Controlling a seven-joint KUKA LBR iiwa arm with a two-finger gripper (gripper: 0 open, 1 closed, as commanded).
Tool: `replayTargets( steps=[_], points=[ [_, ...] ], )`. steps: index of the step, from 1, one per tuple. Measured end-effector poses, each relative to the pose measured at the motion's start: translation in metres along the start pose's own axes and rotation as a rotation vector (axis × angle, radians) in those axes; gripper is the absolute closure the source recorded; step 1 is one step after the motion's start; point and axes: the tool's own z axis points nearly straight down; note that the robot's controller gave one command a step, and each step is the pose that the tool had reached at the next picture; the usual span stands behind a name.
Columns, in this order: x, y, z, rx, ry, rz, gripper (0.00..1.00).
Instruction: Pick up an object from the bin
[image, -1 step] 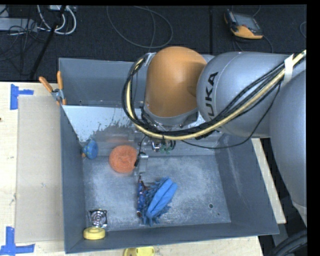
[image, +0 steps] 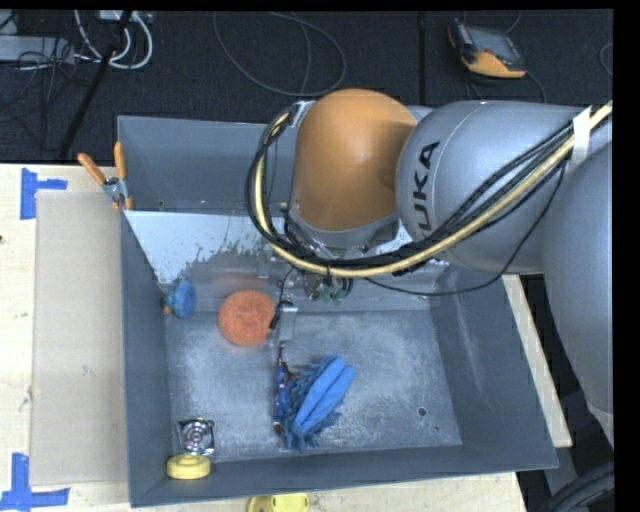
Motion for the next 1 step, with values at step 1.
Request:
replayTargets(
  steps=[1],
  points=[
    [-0.0102, -0.0047, 0.0834, -0.001, -0.005, -0.036, 0.0]
  ],
)
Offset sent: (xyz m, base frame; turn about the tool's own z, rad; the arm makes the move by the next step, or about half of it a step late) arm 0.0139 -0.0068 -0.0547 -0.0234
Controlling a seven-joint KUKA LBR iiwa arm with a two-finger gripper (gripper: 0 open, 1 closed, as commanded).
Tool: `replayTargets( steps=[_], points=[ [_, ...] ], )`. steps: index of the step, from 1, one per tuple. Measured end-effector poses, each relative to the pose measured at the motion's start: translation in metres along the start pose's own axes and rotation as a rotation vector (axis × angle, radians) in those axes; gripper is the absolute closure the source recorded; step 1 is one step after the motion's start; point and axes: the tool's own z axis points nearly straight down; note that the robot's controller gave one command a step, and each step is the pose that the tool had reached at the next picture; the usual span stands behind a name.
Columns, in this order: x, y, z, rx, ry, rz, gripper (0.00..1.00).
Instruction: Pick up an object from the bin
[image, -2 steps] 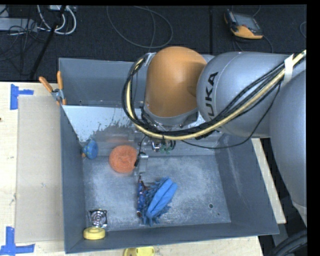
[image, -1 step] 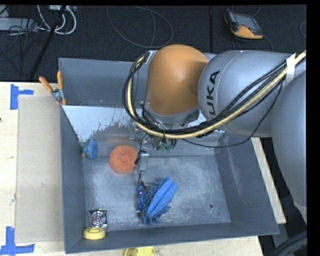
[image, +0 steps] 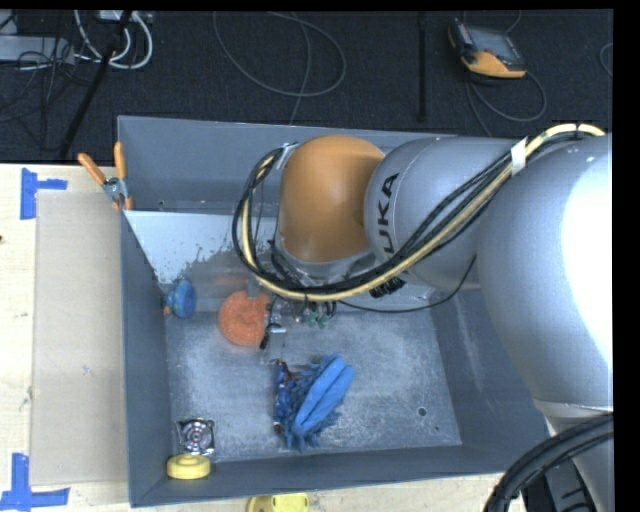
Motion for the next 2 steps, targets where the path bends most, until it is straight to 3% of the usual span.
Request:
replayTargets(
  steps=[1, 2],
  points=[
    [0.0, -0.001, 0.011, 0.001, 0.006, 0.004, 0.0],
    [-0.002, -0.002, -0.007, 0.0, 0.001, 0.014, 0.0]
  ],
)
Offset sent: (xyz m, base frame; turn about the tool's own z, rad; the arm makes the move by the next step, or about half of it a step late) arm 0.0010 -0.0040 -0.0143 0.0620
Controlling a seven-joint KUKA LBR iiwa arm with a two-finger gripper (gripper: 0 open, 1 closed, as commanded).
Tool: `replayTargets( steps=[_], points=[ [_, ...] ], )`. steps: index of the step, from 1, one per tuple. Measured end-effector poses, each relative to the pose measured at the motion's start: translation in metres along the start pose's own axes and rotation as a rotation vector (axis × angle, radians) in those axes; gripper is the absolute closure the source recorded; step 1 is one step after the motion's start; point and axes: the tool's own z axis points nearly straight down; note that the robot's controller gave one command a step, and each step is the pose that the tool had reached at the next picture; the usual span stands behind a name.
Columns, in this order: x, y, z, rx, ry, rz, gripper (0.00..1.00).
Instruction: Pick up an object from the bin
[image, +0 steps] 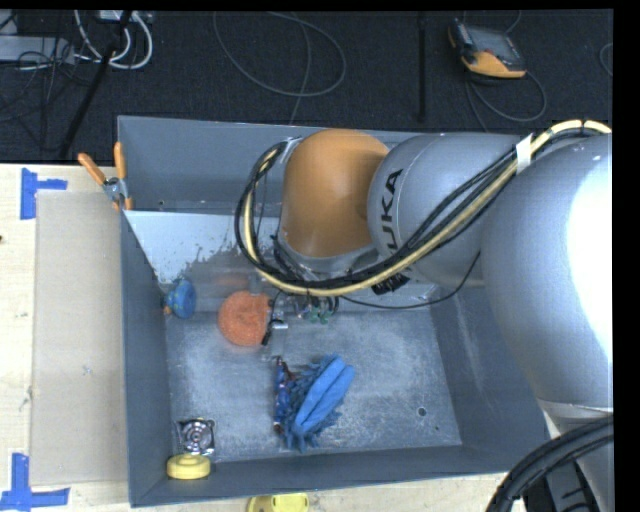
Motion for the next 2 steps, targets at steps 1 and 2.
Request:
replayTargets(
  steps=[1, 2],
  points=[
    [-0.0004, -0.0012, 0.0588, 0.0, -0.001, 0.106, 0.0],
    [-0.008, 0.0035, 0.0552, -0.003, -0.013, 0.324, 1.0]
  ],
)
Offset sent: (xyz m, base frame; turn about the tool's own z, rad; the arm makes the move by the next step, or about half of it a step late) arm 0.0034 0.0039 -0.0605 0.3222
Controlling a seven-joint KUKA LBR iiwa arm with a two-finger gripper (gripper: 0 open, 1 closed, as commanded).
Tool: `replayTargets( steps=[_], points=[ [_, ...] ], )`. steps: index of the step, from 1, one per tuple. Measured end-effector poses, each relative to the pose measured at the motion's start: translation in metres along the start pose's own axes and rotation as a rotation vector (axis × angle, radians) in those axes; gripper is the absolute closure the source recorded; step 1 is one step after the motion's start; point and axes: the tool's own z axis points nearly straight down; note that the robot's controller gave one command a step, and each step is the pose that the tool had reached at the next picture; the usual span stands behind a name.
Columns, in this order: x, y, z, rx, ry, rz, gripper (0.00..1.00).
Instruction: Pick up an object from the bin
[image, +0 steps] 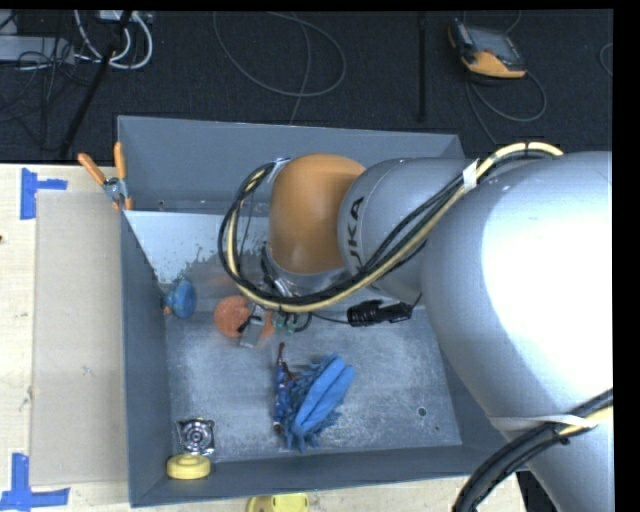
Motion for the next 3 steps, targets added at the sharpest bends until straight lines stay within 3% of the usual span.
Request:
replayTargets(
  steps=[1, 2, 3],
  points=[
    [0.0, 0.0, 0.0, 0.0, 0.0, 0.001, 1.0],
    [-0.004, 0.0, -0.084, 0.003, 0.007, 0.002, 1.0],
    [-0.003, -0.001, -0.093, 0.006, 0.012, 0.002, 1.0]
  ],
)
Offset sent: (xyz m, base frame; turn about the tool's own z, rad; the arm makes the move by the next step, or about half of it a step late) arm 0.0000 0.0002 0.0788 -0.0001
